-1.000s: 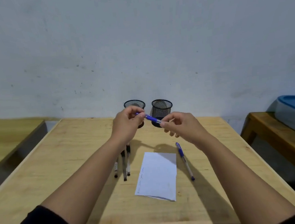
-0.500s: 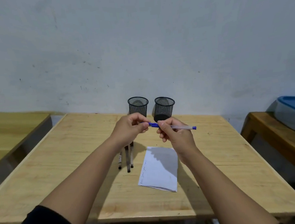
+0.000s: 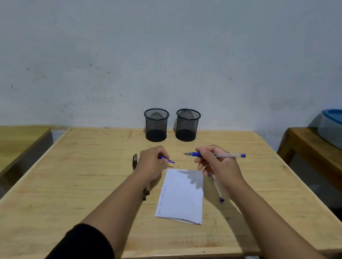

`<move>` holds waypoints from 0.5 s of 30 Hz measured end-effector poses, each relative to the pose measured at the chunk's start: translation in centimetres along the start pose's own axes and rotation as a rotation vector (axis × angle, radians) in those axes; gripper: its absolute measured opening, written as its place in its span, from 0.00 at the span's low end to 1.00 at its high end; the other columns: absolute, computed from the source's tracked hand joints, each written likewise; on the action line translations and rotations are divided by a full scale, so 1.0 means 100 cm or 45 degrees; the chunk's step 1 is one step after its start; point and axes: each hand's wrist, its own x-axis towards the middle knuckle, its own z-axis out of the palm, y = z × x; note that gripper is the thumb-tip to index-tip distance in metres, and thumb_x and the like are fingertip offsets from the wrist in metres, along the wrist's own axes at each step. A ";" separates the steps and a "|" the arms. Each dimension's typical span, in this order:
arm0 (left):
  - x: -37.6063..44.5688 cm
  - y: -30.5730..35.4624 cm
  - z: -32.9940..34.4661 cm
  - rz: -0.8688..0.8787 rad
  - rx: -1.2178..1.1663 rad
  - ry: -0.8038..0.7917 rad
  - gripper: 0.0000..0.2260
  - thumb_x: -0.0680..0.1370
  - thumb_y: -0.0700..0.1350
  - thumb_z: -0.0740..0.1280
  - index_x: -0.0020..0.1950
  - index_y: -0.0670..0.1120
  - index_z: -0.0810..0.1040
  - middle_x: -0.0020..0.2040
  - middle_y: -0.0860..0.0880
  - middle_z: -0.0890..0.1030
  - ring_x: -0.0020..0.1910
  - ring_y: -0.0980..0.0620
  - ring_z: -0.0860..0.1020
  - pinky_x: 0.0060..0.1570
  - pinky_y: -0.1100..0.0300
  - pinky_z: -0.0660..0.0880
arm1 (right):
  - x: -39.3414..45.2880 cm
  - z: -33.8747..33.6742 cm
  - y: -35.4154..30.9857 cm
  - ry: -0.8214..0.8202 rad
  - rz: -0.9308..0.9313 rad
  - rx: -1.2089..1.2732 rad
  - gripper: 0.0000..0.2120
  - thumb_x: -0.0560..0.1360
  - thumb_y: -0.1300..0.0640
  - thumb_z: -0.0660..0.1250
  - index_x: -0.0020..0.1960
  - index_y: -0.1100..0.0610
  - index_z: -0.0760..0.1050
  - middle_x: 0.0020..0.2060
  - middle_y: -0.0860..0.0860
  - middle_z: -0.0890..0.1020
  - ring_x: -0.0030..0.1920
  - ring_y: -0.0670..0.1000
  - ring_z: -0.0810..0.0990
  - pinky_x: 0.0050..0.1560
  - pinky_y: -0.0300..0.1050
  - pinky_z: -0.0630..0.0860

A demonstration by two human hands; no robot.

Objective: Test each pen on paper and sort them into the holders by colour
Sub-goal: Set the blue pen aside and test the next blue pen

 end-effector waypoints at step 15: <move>-0.007 0.002 0.013 0.050 0.147 0.056 0.04 0.76 0.43 0.66 0.47 0.50 0.79 0.48 0.51 0.78 0.45 0.53 0.74 0.39 0.63 0.68 | 0.000 -0.007 0.025 0.038 0.173 -0.036 0.05 0.75 0.63 0.66 0.42 0.57 0.80 0.30 0.53 0.79 0.29 0.48 0.74 0.27 0.37 0.69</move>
